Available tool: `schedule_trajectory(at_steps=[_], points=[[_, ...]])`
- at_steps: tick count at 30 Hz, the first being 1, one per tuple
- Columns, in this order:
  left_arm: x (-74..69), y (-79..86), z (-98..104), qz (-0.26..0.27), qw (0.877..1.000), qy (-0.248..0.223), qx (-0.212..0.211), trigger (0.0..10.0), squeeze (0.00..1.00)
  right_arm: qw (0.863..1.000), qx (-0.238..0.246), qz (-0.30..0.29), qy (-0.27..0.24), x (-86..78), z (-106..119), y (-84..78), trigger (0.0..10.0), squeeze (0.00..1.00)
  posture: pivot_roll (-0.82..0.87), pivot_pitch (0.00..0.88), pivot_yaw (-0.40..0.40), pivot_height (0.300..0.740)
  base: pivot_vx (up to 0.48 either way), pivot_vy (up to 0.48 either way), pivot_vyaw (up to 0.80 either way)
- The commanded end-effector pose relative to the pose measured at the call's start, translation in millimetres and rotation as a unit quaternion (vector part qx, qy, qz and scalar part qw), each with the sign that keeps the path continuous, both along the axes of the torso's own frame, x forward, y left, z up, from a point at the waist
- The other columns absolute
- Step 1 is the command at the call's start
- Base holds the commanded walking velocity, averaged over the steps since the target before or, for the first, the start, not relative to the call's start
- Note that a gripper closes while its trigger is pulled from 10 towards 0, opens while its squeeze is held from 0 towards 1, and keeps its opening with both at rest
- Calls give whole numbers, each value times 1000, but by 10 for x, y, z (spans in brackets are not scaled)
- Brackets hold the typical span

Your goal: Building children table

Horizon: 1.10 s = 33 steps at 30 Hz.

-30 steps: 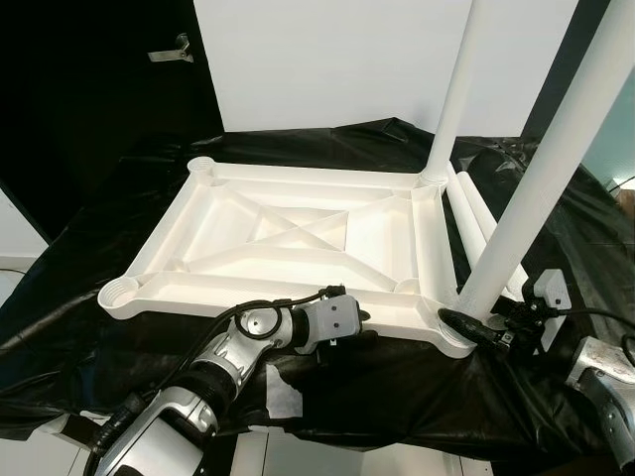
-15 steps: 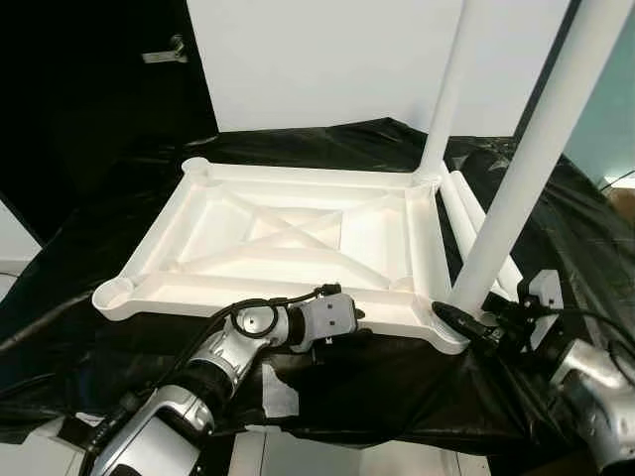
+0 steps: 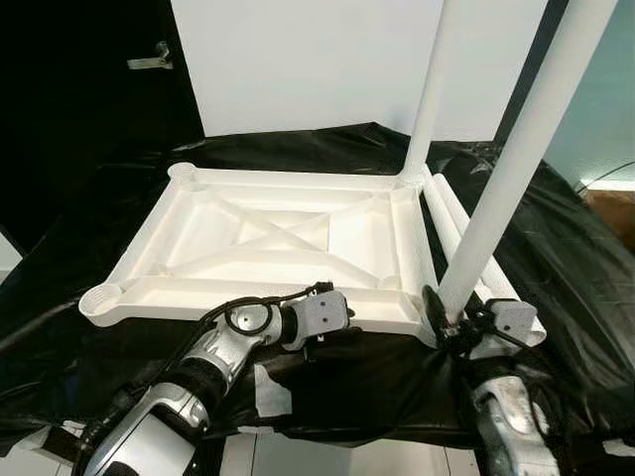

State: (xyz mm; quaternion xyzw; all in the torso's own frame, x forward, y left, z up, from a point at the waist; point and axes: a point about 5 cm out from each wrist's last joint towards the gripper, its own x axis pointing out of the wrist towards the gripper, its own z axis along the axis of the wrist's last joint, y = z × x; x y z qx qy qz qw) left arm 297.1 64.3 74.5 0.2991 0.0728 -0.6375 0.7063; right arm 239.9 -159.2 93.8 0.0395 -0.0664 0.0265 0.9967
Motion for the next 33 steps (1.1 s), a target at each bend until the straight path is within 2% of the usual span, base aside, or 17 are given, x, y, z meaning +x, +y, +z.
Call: schedule_trajectory(at_steps=[1,3,8,9,10,11,12,14,15,19,20,21,22,23,26,30,33], points=[[-359,31,-440,-92,986,101,98,10000,0,999,32,-35,21,68,-49,36,0,0,-153,16,38,740,0,0,0],[-367,-8,-435,-94,986,101,92,10000,0,999,26,-30,18,75,-43,114,0,0,-153,17,43,740,0,0,0],[-377,-31,-438,-95,986,102,90,10000,0,999,16,-27,18,92,-49,103,0,0,-157,15,42,740,0,0,0],[-377,-35,-440,-94,986,102,89,10000,0,1000,7,-20,16,101,-44,115,4902,0,-158,17,38,740,0,0,0],[-377,-35,-440,-94,986,102,89,10000,0,1000,7,-20,16,101,-44,115,4902,0,-158,17,38,740,0,0,0],[-375,-40,-440,-92,987,102,88,10000,0,1000,-9,-3,7,114,-16,133,10000,0,-155,21,34,740,0,0,0],[-373,-45,-440,-91,987,101,86,10000,0,999,-27,22,-7,127,27,144,10000,204,-155,22,32,740,0,0,0],[-373,-47,-440,-90,987,101,86,10000,0,999,-31,28,-10,131,40,138,10000,204,-155,23,32,740,0,0,0],[-373,-50,-440,-89,987,102,84,10000,0,998,-42,42,-15,143,70,98,10000,1000,-157,24,29,740,0,0,0],[-372,-52,-441,-88,987,102,82,10000,0,996,-62,57,-20,157,100,41,10000,1000,-158,24,28,740,0,0,0],[-372,-53,-442,-87,988,103,81,10000,0,995,-76,67,-23,166,119,4,10000,357,-158,24,28,740,0,0,0],[-373,-54,-443,-86,988,104,80,10000,0,990,-95,101,-21,168,135,-62,10000,0,-161,27,26,740,0,0,0],[-375,-54,-445,-85,988,104,79,10000,0,984,-111,136,-17,165,151,-131,10000,0,-161,27,26,740,0,0,0],[-375,-54,-445,-85,988,104,79,10000,0,984,-111,136,-17,165,151,-131,10000,0,-161,27,26,740,0,0,0],[-372,-51,-443,-84,988,105,79,10000,0,971,-143,190,-11,182,214,-295,10000,0,-166,29,32,740,0,0,0],[-363,-45,-438,-85,988,104,81,10000,0,962,-164,218,-5,226,290,-438,10000,0,-168,26,34,740,0,0,0],[-361,-44,-437,-85,988,104,81,10000,0,961,-166,221,-4,235,304,-459,10000,0,-168,26,34,740,0,0,0]])
